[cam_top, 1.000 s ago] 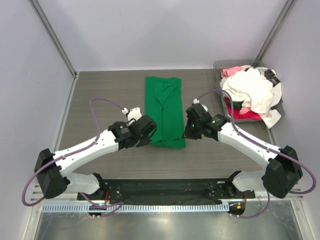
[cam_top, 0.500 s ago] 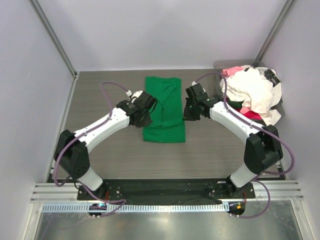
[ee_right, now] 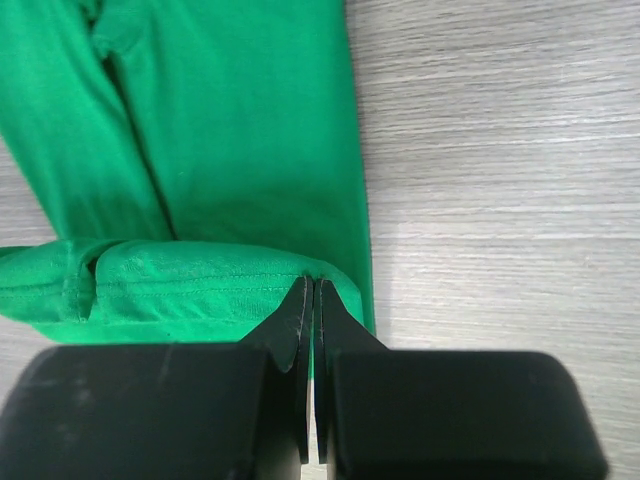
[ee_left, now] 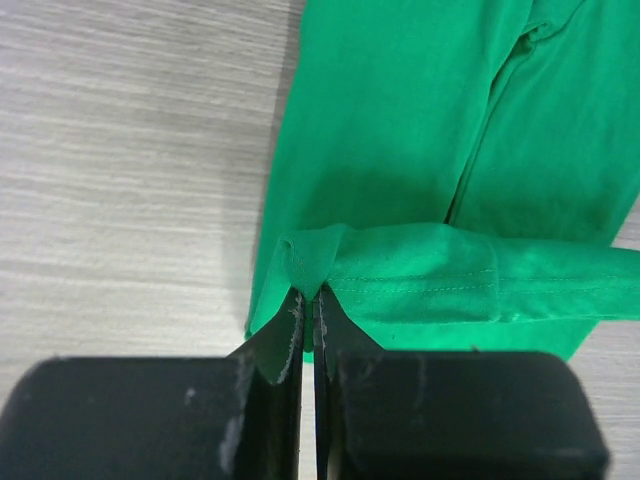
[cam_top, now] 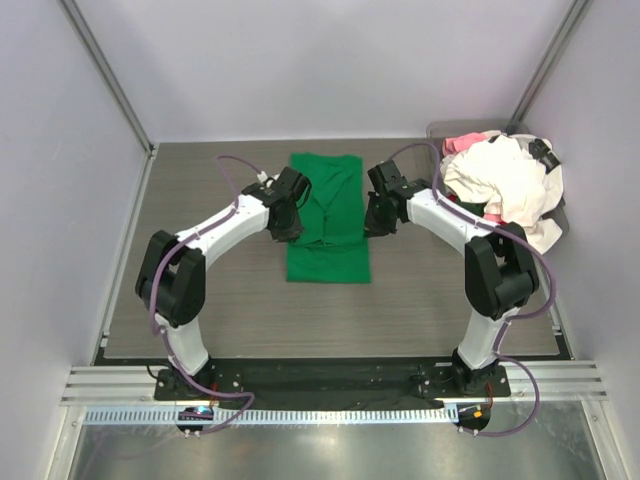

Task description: Fold and stack the t-shirts

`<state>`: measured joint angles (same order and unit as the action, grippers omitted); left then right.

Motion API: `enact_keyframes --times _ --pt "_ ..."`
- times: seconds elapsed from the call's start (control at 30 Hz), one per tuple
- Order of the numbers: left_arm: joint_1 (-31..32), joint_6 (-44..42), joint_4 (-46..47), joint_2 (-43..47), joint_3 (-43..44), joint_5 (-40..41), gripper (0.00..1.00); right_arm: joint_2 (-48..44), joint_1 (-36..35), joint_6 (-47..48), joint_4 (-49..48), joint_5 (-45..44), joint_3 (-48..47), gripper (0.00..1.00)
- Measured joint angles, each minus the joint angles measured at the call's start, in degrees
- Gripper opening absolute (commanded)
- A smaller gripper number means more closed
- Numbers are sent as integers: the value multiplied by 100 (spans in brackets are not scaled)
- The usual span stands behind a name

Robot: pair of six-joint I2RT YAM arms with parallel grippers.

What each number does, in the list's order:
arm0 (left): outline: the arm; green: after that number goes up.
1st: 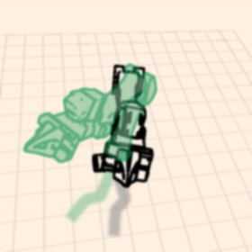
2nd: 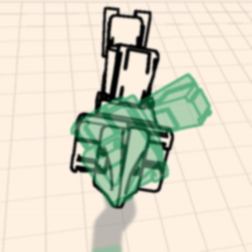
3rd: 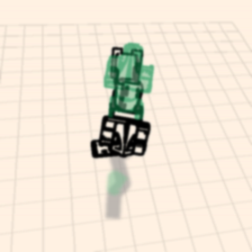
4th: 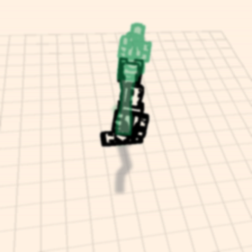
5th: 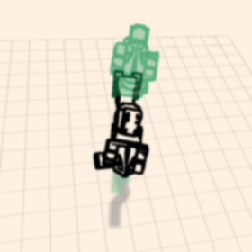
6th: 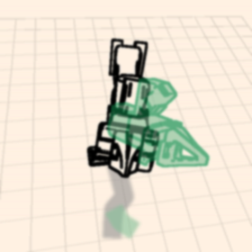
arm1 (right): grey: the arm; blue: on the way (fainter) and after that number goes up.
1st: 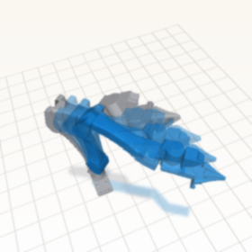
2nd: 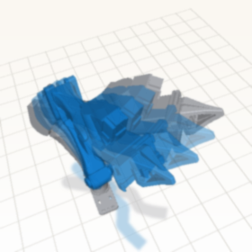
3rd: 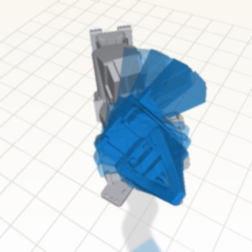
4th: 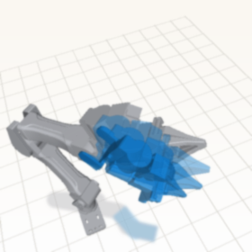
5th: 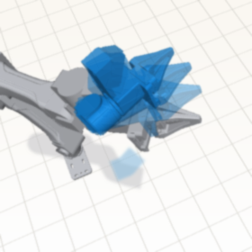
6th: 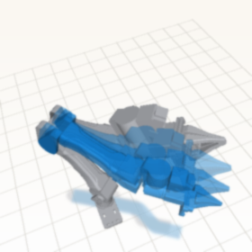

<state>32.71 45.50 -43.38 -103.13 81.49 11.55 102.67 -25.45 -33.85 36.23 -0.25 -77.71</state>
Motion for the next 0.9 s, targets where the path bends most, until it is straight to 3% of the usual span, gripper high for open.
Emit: enact_keyframes --times 0.23,0.33,0.37,0.43,0.47,0.5,0.57,0.73,0.9 --pt "-103 -116 98 -413 94 -208 0 385 129 70 -66 151 -111 1" --pt "-170 -144 122 -625 238 -269 5 586 173 85 -79 210 -225 1" --pt "-203 -175 127 -708 306 -286 11 649 190 87 -79 223 -264 9" --pt "-291 -267 98 -887 492 -358 25 804 229 87 -63 258 -420 42" --pt "-356 -302 -15 -1025 688 -457 40 907 254 90 -22 275 -551 60" --pt "-433 -382 -44 -1163 898 -529 45 1016 282 98 -9 280 -708 64" --pt "-647 -444 -317 -1510 1561 -719 51 1307 354 203 140 275 -1231 65" --pt "-1180 -748 -844 -1825 2830 -887 54 1545 446 256 439 155 -2170 65" --pt "-1362 -874 -866 -909 2011 -916 54 623 350 245 431 4 -1478 65"
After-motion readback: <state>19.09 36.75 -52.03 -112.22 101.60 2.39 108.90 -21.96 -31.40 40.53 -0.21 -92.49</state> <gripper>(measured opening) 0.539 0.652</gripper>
